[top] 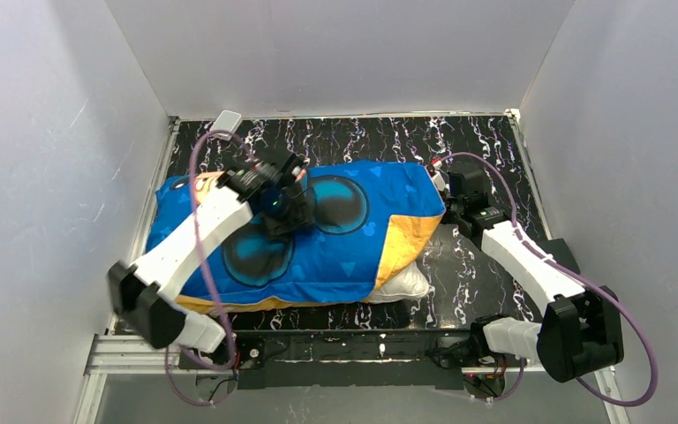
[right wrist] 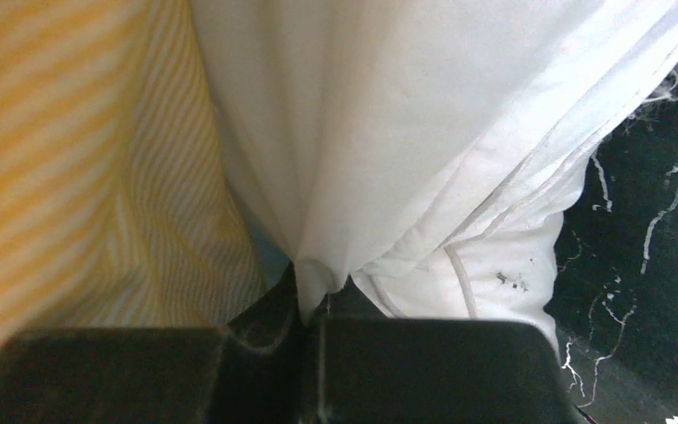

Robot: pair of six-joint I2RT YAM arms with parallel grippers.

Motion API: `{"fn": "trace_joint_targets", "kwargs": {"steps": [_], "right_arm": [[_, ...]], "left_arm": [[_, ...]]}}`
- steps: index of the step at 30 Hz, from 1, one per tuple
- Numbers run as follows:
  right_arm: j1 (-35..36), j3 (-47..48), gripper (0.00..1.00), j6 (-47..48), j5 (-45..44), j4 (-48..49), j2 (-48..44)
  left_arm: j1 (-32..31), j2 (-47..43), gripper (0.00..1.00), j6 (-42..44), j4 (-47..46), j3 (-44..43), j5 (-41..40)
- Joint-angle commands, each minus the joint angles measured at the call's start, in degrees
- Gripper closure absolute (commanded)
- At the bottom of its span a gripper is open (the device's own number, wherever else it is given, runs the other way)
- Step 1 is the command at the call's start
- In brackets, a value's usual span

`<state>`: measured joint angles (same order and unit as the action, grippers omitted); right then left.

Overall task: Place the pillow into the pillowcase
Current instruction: Stuff the pillow into the pillowcase.

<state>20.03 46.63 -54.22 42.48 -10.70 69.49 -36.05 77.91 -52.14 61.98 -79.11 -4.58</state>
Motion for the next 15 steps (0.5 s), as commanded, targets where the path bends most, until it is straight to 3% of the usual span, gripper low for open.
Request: {"fn": "trace_joint_targets", "kwargs": {"steps": [1,7,15], "right_arm": [[-1.4,3.0,0.99,-0.1,1.1,-1.0,-4.9],[-2.2,2.5,0.99,-0.4,0.7,-1.4,-6.2],[-2.0,3.3,0.99,-5.7,2.2,9.0,0.0]], "left_arm": [[-1.0,18.0,0.45,4.2,-15.5,-9.3,14.0],[-2.0,31.7,0.43,7.5,-15.4,-26.8,16.9],[-1.4,33.2,0.33,14.2,-7.5,-41.0,14.6]]}}
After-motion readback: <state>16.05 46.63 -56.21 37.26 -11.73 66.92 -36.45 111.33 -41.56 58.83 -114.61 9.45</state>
